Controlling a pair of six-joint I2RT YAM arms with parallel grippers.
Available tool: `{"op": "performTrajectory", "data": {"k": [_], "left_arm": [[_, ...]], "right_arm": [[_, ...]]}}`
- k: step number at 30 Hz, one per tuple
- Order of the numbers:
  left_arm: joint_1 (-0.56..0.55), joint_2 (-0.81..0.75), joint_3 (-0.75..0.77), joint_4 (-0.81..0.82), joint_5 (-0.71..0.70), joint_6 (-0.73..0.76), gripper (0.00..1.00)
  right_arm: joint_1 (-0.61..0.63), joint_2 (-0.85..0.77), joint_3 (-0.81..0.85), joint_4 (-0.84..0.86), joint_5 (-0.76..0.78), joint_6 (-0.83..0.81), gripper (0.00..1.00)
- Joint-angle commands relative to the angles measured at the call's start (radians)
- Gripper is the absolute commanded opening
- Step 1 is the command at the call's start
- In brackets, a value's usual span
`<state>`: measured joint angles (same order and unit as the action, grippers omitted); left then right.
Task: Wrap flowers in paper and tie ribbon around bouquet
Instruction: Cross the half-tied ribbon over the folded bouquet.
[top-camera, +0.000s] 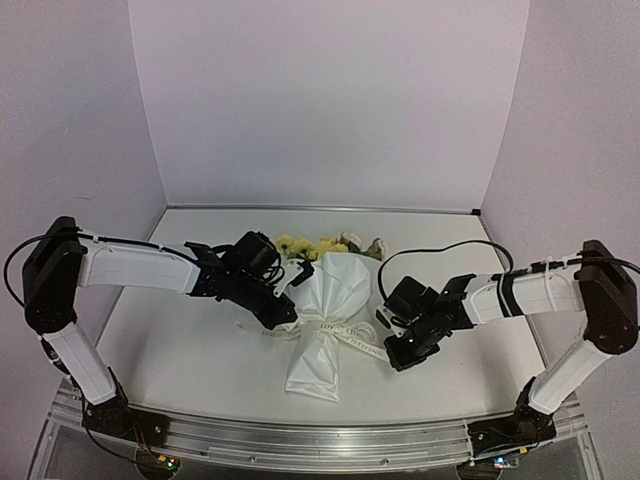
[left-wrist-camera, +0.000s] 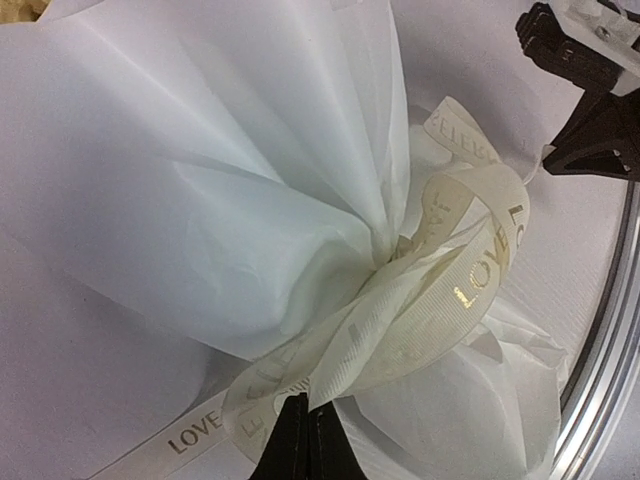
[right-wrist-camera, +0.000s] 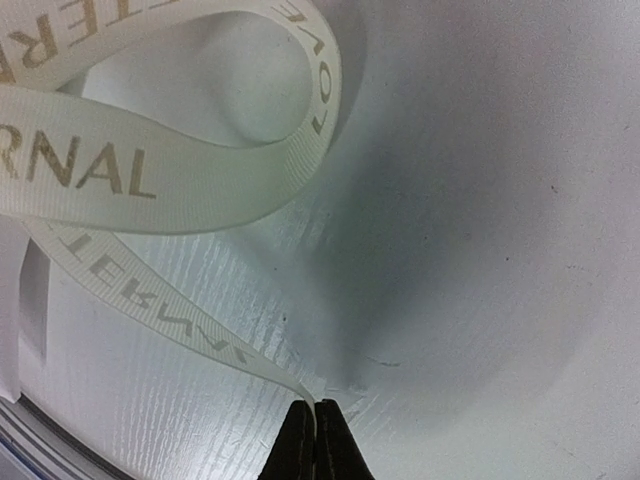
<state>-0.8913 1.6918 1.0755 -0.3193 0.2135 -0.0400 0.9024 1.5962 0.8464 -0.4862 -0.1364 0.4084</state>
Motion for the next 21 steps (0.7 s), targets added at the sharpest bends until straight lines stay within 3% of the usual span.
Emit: {"op": "performTrajectory", "data": {"k": [1,14,21], "left_arm": [[-0.001,-0.088,-0.048,0.053,-0.1,-0.066,0.0],[0.0,-0.131,-0.122,0.092,-0.087,-0.113,0.0],[0.0,-0.139,-0.116,0.092,-0.071,-0.098,0.0]], "right_arm": [[0.005,-0.041,-0.03,-0.006,0.045,0.003,0.0],[0.006,-0.024,-0.005,-0.028,0.007,-0.007,0.01],[0.004,-0.068,0.028,-0.029,0.039,-0.005,0.45]]}}
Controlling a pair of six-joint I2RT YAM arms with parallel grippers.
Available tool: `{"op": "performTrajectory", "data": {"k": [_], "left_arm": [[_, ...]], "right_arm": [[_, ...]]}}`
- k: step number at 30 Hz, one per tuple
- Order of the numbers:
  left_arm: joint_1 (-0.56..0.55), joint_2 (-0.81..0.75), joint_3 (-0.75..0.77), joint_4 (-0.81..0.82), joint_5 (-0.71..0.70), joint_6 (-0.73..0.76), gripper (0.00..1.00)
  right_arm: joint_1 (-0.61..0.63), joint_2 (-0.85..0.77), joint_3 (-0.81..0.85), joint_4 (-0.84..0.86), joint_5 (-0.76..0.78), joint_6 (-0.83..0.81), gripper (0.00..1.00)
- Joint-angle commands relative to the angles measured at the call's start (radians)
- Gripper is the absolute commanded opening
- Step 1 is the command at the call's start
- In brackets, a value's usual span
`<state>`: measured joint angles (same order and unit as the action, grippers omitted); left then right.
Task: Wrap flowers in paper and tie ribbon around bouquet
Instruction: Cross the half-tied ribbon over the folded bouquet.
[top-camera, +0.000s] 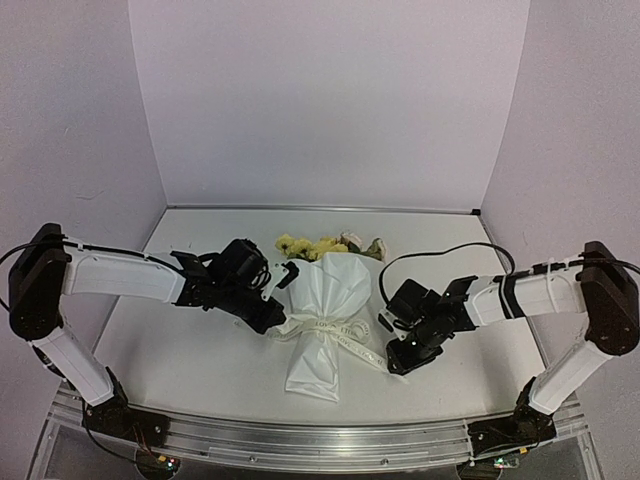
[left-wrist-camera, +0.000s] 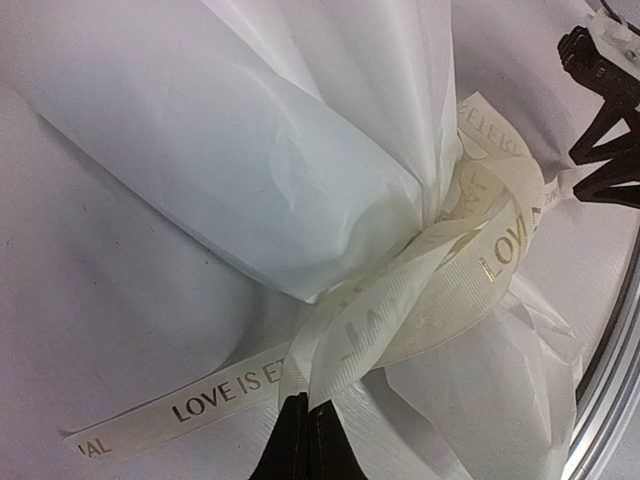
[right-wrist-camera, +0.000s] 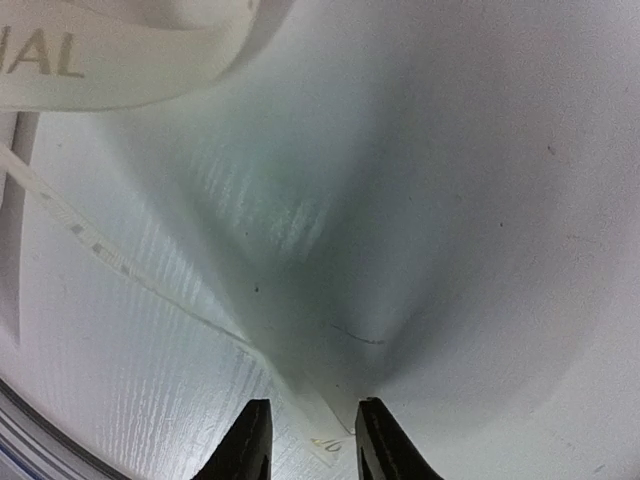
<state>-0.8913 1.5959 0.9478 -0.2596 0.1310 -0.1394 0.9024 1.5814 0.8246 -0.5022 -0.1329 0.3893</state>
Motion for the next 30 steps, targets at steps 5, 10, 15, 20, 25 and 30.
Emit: {"op": "performTrajectory", "data": {"k": [5,10,15,20,25,30], "left_arm": [[0.0,-0.044,0.013,0.035,0.018,0.006,0.0],[0.0,-0.043,0.017,0.039,0.024,0.008,0.0],[0.0,-0.053,0.016,0.034,0.024,0.01,0.0],[0.0,-0.058,0.011,0.034,0.024,0.012,0.0],[0.0,-0.059,0.01,0.036,0.029,0.01,0.0],[0.0,-0.058,0.011,0.033,0.032,0.01,0.0]], "right_arm": [[-0.013,-0.032,0.104,-0.003,0.113,0.145,0.53],[-0.014,0.067,0.197,0.016,0.15,0.247,0.47],[-0.013,0.144,0.239,0.06,0.183,0.294,0.41],[-0.013,0.192,0.251,0.086,0.194,0.325,0.38],[-0.005,0.229,0.257,0.129,0.208,0.35,0.38],[0.002,0.222,0.238,0.162,0.247,0.368,0.37]]}}
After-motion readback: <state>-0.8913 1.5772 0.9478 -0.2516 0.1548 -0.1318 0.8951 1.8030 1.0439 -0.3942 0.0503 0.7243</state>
